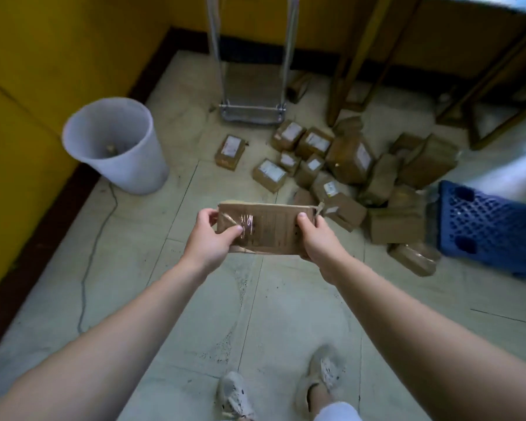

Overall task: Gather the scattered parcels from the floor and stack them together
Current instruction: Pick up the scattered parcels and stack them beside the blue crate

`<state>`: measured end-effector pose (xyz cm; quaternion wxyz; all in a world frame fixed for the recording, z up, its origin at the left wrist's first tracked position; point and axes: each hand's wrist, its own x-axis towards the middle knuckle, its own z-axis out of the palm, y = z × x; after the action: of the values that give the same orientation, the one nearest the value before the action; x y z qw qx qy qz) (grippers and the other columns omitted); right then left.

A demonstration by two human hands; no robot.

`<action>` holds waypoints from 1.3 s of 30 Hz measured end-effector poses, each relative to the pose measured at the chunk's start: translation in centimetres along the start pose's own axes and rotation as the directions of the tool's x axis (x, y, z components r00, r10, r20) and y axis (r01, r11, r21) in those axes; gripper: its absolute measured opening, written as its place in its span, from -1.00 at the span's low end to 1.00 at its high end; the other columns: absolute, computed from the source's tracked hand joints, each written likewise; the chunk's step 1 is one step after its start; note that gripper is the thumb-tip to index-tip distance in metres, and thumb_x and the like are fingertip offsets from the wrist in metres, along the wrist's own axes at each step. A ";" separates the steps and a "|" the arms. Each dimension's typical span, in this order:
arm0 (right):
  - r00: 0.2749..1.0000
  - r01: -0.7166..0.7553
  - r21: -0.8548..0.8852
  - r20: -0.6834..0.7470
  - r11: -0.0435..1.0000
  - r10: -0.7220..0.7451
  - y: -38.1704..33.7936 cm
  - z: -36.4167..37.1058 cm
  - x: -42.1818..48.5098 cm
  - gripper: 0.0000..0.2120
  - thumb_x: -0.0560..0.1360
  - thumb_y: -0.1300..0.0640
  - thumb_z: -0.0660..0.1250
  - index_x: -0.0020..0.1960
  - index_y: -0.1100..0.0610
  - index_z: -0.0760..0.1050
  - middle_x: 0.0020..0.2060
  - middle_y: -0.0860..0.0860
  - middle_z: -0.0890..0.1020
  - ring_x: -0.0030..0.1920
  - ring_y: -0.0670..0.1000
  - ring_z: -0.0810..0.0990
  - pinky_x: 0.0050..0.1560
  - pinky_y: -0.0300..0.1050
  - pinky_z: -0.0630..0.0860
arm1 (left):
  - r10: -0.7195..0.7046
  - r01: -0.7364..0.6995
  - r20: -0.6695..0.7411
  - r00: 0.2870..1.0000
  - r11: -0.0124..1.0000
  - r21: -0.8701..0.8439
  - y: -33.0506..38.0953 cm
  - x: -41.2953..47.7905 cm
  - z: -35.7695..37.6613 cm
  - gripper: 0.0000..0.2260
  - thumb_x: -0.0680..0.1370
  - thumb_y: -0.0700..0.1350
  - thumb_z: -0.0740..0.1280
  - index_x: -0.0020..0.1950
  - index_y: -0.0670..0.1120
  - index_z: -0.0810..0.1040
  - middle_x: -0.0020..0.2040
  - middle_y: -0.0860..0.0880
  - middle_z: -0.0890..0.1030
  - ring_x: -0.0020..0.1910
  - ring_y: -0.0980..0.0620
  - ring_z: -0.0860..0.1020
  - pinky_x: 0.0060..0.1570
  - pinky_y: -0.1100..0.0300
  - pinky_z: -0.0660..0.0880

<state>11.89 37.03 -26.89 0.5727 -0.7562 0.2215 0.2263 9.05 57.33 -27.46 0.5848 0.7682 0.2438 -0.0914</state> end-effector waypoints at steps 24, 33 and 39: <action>0.745 0.528 -0.026 -0.466 0.849 -0.477 -12.5 -43.9 -14.4 -0.76 0.51 -0.19 0.29 0.00 -0.04 0.52 -0.14 -0.06 0.69 -0.10 -0.06 0.68 -0.06 -0.05 0.62 | 0.459 -0.495 0.439 0.773 0.868 -0.036 37.4 -13.9 26.7 -0.36 0.42 0.11 0.45 0.38 0.12 0.20 0.16 -0.01 0.53 0.00 0.01 0.63 -0.02 0.01 0.61; 0.785 0.493 0.111 -0.485 0.863 -0.386 -13.1 -51.7 -9.6 -0.71 0.45 -0.12 0.39 0.06 -0.29 0.33 0.01 -0.13 0.54 0.01 -0.03 0.53 -0.18 -0.06 0.48 | 0.419 -0.386 0.585 0.695 0.903 -0.188 43.0 -8.8 37.9 -0.35 0.50 0.08 0.38 0.48 0.27 0.09 0.13 -0.05 0.61 0.00 -0.05 0.65 0.14 -0.12 0.52; 0.699 0.474 0.096 -0.645 0.875 -0.308 -11.4 -59.9 -8.7 -0.68 0.40 -0.14 0.43 0.09 -0.18 0.41 0.00 -0.10 0.57 0.00 -0.05 0.57 -0.10 -0.13 0.52 | 0.305 -0.341 0.749 0.588 0.933 -0.112 47.1 -7.7 47.7 -0.49 0.50 0.17 0.34 0.37 0.16 0.23 0.00 -0.11 0.67 -0.04 -0.11 0.66 0.08 -0.16 0.55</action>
<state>17.00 -17.42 1.55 0.5967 -0.7373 0.2541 -0.1891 31.98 1.01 1.80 0.6225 0.7031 -0.1673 -0.3003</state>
